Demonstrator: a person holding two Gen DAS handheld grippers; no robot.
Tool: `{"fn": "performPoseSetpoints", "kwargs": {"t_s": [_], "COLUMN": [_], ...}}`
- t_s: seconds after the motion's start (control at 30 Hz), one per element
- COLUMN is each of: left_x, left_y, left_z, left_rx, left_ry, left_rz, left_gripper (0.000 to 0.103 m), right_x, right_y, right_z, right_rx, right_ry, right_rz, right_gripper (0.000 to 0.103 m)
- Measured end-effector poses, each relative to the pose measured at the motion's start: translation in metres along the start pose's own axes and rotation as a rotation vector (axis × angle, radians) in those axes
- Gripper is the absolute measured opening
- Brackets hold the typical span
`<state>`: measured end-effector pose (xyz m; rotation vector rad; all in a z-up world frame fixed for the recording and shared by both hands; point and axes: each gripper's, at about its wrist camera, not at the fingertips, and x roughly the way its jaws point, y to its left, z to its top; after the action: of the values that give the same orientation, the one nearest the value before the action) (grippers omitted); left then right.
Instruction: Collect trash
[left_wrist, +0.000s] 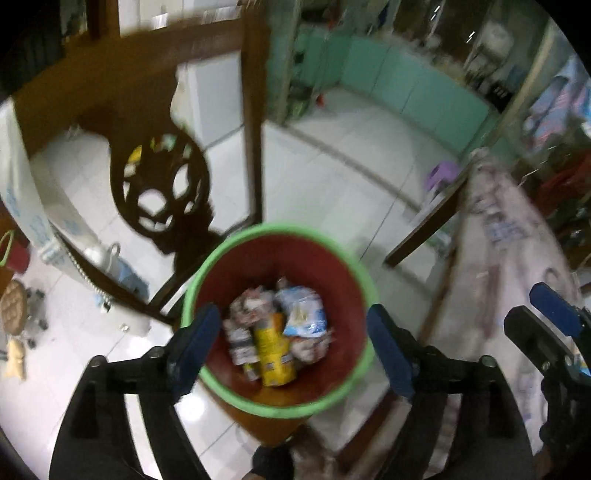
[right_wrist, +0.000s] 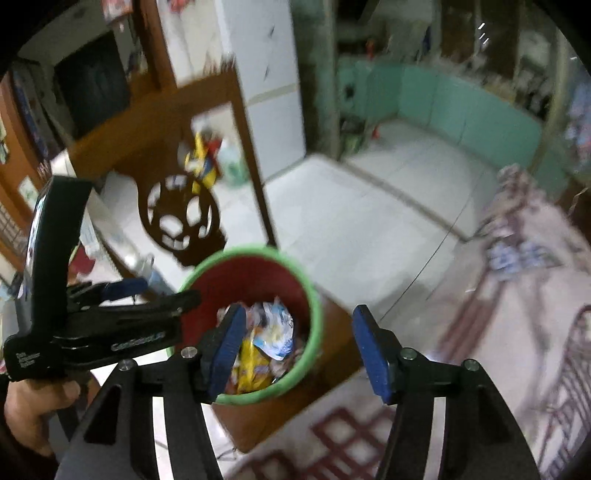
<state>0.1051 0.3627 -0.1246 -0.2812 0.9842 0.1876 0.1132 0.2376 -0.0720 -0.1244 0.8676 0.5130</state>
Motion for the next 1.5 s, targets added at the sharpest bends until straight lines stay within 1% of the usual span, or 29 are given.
{"fn": "performPoseSetpoints", "kwargs": {"t_s": [0.03,0.1,0.13,0.2,0.23,0.27,0.33,0.37,0.43,0.47,0.5,0.53,0.6,0.7,0.73,0.8,0.93,1.03,1.17,1.3,1.5], "left_x": [-0.015,-0.050,-0.062,-0.090,-0.103,-0.113,-0.127,-0.136,-0.150,-0.157,-0.164,-0.170,-0.186,-0.201,-0.207,-0.216,-0.224,-0.227,-0.231,-0.236,-0.237], "left_y": [-0.009,-0.030,-0.038,-0.060,-0.073,-0.084,-0.103,-0.114,-0.132,-0.142,-0.153,-0.159,-0.179,-0.196,-0.200,-0.210,-0.234,-0.243,-0.251,-0.259,-0.268], "left_z": [-0.002,-0.007,-0.009,-0.017,-0.020,-0.023,-0.026,-0.028,-0.034,-0.036,-0.039,-0.043,-0.052,-0.062,-0.066,-0.071,-0.078,-0.084,-0.092,-0.098,-0.102], "left_rx": [0.005,0.022,0.029,0.053,0.065,0.075,0.086,0.088,0.100,0.118,0.142,0.160,0.202,0.216,0.212,0.200,0.233,0.244,0.236,0.241,0.256], "left_ry": [-0.043,-0.147,-0.183,-0.279,-0.308,-0.323,-0.341,-0.353,-0.384,-0.407,-0.431,-0.447,-0.478,-0.511,-0.531,-0.548,-0.536,-0.532,-0.528,-0.544,-0.537], "left_rz": [-0.015,-0.046,-0.051,-0.059,-0.063,-0.065,-0.066,-0.058,-0.021,-0.005,0.002,0.002,-0.022,-0.101,-0.141,-0.187,-0.186,-0.173,-0.176,-0.150,-0.152], "left_gripper": [0.084,0.096,0.103,0.103,0.103,0.103,0.103,0.103,0.103,0.103,0.103,0.103,0.103,0.103,0.103,0.103,0.103,0.103,0.103,0.103,0.103], "right_x": [-0.018,-0.057,-0.072,-0.105,-0.121,-0.139,-0.172,-0.190,-0.220,-0.238,-0.253,-0.267,-0.292,-0.320,-0.330,-0.346,-0.372,-0.385,-0.399,-0.410,-0.414], "right_y": [-0.005,-0.016,-0.019,-0.029,-0.034,-0.040,-0.050,-0.055,-0.064,-0.070,-0.076,-0.084,-0.095,-0.111,-0.115,-0.121,-0.132,-0.146,-0.159,-0.172,-0.181], "right_z": [-0.003,-0.011,-0.015,-0.024,-0.029,-0.034,-0.043,-0.048,-0.058,-0.064,-0.069,-0.074,-0.082,-0.093,-0.098,-0.108,-0.127,-0.139,-0.153,-0.160,-0.164], "right_rx": [0.005,0.013,0.016,0.026,0.033,0.045,0.070,0.087,0.125,0.151,0.173,0.196,0.237,0.273,0.277,0.269,0.266,0.286,0.319,0.339,0.341], "right_ry": [-0.041,-0.124,-0.150,-0.214,-0.243,-0.276,-0.347,-0.392,-0.468,-0.510,-0.552,-0.588,-0.621,-0.642,-0.654,-0.638,-0.621,-0.609,-0.597,-0.595,-0.585], "right_rz": [-0.014,-0.047,-0.058,-0.089,-0.105,-0.122,-0.157,-0.190,-0.252,-0.276,-0.282,-0.273,-0.267,-0.280,-0.292,-0.322,-0.366,-0.384,-0.414,-0.430,-0.434], "right_gripper": [0.062,0.074,0.075,0.076,0.076,0.076,0.083,0.088,0.091,0.096,0.100,0.101,0.101,0.101,0.101,0.102,0.102,0.102,0.102,0.102,0.102]}}
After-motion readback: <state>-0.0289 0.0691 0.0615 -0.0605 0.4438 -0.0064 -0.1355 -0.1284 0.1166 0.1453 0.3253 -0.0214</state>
